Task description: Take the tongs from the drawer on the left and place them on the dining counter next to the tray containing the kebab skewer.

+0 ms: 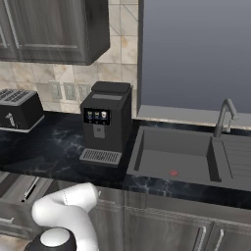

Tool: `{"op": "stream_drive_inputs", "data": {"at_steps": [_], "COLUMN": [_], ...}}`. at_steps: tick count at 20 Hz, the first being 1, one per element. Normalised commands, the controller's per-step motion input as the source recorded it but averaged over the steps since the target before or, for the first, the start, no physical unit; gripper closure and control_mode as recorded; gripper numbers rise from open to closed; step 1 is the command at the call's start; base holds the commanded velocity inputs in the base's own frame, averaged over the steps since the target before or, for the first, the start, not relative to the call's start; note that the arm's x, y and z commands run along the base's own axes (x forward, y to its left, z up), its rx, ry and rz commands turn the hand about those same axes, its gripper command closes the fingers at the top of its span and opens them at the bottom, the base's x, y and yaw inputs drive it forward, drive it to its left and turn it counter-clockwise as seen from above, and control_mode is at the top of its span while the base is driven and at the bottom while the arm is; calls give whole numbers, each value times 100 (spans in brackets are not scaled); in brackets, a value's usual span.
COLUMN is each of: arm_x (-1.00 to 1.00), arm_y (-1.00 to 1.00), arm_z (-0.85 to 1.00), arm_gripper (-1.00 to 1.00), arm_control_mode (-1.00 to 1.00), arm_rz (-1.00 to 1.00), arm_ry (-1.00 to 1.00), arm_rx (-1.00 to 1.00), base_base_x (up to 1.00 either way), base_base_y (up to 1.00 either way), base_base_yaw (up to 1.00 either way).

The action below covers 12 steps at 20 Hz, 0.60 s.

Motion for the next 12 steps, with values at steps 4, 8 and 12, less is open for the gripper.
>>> {"op": "stream_drive_inputs", "data": {"at_steps": [4, 8, 12], "arm_x": [24, 32, 33], "arm_y": [-12, -4, 0], "arm_z": [11, 2, 0], "arm_gripper": [-100, -100, -100], "arm_control_mode": [-100, -100, -100], "arm_rz": [0, 0, 0], "arm_ry": [31, 29, 17], "arm_rx": [17, 15, 15], "base_base_x": [0, 0, 0], "base_base_y": [0, 0, 0], "base_base_yaw": [0, 0, 0]}}
